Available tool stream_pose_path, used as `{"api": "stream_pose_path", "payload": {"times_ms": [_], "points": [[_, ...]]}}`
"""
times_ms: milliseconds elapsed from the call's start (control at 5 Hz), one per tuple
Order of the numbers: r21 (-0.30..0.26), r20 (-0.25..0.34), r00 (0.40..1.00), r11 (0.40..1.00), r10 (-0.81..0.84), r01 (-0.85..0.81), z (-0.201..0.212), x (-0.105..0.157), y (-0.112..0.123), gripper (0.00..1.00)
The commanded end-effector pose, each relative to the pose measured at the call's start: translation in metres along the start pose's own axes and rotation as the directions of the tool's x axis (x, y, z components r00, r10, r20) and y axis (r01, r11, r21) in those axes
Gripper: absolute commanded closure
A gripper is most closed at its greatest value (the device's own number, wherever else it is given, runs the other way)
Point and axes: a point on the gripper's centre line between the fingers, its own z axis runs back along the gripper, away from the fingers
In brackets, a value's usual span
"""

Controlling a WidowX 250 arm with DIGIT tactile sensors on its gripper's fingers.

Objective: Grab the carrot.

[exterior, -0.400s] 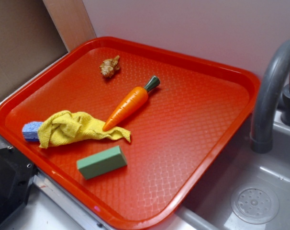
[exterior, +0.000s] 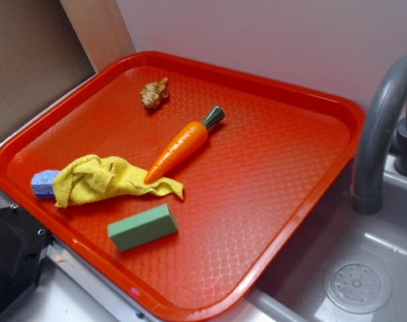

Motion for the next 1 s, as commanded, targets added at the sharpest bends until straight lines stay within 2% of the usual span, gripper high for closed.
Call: {"api": "stream_pose_path", "payload": {"times_ms": [0, 200, 400, 600, 800], "points": [[-0.028, 0.067, 0.997, 0.999, 0.043, -0.041, -0.022, 0.048, -0.026, 0.00], [0.010, 0.052, 0.998, 0.999, 0.036, -0.036, -0.053, 0.068, -0.041, 0.00], [0.075, 0.005, 1.000, 0.997, 0.015, -0.015, -0.102, 0.095, -0.052, 0.00], [0.138, -0.025, 1.000, 0.990, 0.016, -0.012, -0.135, 0.107, -0.054, 0.00], [0.195, -0.067, 0.998, 0.981, 0.019, -0.006, -0.170, 0.119, -0.037, 0.00]]}}
